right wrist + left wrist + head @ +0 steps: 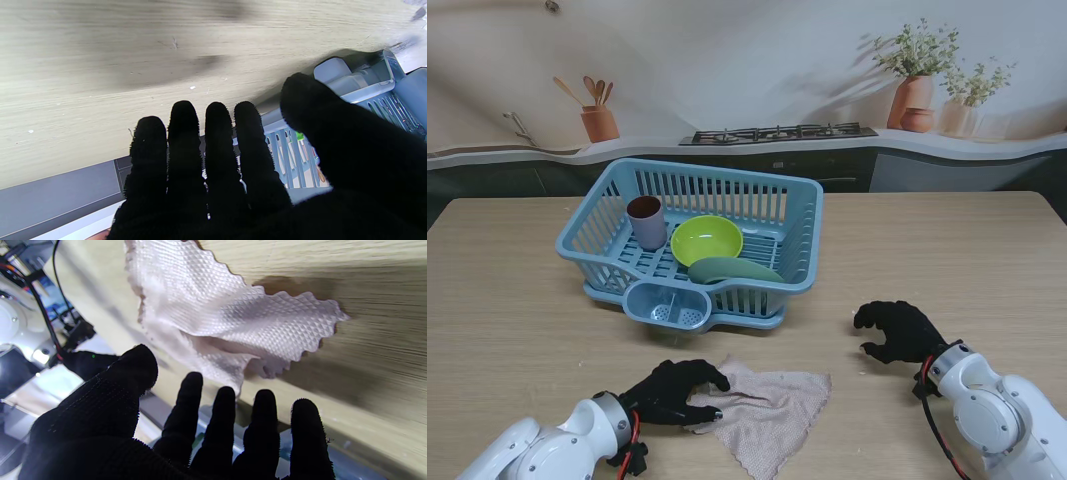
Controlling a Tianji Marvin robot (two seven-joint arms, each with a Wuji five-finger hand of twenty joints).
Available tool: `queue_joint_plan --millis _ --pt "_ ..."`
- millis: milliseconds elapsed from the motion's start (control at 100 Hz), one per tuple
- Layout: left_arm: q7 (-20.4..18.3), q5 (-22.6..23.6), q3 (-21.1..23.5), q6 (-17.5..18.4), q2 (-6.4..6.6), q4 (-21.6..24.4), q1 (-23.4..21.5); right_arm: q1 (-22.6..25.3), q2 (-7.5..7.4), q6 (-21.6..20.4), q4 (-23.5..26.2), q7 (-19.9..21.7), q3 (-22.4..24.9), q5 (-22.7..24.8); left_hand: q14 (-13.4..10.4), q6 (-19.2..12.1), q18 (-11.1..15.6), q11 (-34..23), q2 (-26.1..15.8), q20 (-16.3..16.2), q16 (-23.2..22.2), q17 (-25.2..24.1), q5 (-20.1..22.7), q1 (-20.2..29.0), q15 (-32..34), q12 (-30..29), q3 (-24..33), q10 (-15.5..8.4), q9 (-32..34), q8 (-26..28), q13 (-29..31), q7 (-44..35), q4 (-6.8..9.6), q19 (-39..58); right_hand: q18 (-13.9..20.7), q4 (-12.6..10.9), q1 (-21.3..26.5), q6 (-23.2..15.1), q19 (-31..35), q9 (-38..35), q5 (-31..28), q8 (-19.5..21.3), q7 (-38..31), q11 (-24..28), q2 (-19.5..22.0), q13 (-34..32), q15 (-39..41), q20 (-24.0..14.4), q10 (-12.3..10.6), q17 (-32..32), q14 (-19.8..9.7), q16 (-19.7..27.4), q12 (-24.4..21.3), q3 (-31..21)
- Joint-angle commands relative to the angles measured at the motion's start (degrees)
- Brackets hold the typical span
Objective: Clear dishes and wipe the table
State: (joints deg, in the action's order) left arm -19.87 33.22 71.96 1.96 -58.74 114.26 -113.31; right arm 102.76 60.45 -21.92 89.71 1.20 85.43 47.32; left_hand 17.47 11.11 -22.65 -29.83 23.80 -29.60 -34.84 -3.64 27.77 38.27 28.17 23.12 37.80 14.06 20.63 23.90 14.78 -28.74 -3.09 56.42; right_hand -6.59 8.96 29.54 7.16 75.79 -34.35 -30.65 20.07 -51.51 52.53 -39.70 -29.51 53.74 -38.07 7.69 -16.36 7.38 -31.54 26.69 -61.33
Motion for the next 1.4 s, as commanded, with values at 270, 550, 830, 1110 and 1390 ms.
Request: queue_joint_plan --millis 270,550,830,1110,1390 --pt "-2.9 -1.9 -4.7 -1.5 0.58 -1.5 4.4 0.1 0.01 0.3 -0.1 0.9 -0.3 0.3 -3.2 -3.7 1.7 0.4 2.1 0.9 1.3 -1.2 -2.5 -1.2 -1.4 -1.3 3.4 -4.0 -1.7 -0.7 -1.4 -1.5 -2.65 -1.8 -0.8 -1.4 1.2 0.6 -0.4 0.7 -1.0 -0.2 -0.2 0.0 0.1 0.8 -0.5 0.3 0.2 0.8 0.7 0.7 -0.8 -1.3" --pt "-8.9 -1.8 -10.6 -6.9 1.92 -3.4 10.1 0.0 0.01 0.4 -0.1 1.0 -0.5 0.1 -2.4 -7.1 2.9 1.9 1.6 1.1 -0.1 -2.0 -3.2 -1.0 -1.4 -2.3 2.8 -4.4 -5.4 -2.0 -4.3 -0.6 -2.76 -5.1 -0.9 -1.4 1.0 0.4 -0.4 0.6 -1.1 -0.1 -0.2 -0.1 0.2 0.8 -0.5 0.2 0.1 1.0 0.6 0.7 -0.8 -1.2" --pt "-13.3 5.8 -14.2 -6.7 3.14 -5.7 14.1 0.0 0.1 0.5 -0.2 0.7 -0.4 -0.1 2.9 -0.6 3.5 -5.2 5.0 -6.8 -11.1 0.8 1.6 3.1 14.3 1.2 7.0 2.0 -2.8 -2.4 -0.9 -0.1 -2.61 7.4 -0.7 -1.4 1.0 0.3 -0.4 0.6 -1.2 -0.1 -0.2 -0.3 0.2 0.8 -0.5 0.0 0.1 1.1 0.7 0.7 -0.9 -1.3" --pt "-13.2 15.8 -11.4 -3.7 2.94 -5.5 12.3 0.0 0.13 0.6 -0.3 0.6 -0.4 -0.2 11.7 7.3 -4.1 -13.4 8.7 -9.1 -16.0 12.1 10.8 5.1 29.5 5.7 12.4 12.4 6.0 -0.8 8.5 -3.2 -2.93 15.2 -0.6 -1.4 1.0 0.4 -0.5 0.6 -1.2 -0.2 0.0 -0.4 0.1 0.9 -0.6 -0.1 0.3 1.1 0.7 0.7 -0.9 -1.3" --pt "-4.1 28.3 -1.8 1.2 1.25 -4.3 4.2 -0.1 0.08 1.2 -0.3 1.1 -0.9 -0.4 11.7 6.5 -10.6 -22.2 13.6 -16.5 -23.6 22.8 10.5 8.2 41.1 10.1 10.6 15.1 13.2 7.0 18.9 -17.1 -7.48 20.4 -0.6 -1.3 0.8 0.1 -0.5 0.6 -1.7 -0.3 0.3 -0.4 0.1 0.9 -0.6 -0.1 0.3 1.2 0.8 0.7 -0.9 -1.1"
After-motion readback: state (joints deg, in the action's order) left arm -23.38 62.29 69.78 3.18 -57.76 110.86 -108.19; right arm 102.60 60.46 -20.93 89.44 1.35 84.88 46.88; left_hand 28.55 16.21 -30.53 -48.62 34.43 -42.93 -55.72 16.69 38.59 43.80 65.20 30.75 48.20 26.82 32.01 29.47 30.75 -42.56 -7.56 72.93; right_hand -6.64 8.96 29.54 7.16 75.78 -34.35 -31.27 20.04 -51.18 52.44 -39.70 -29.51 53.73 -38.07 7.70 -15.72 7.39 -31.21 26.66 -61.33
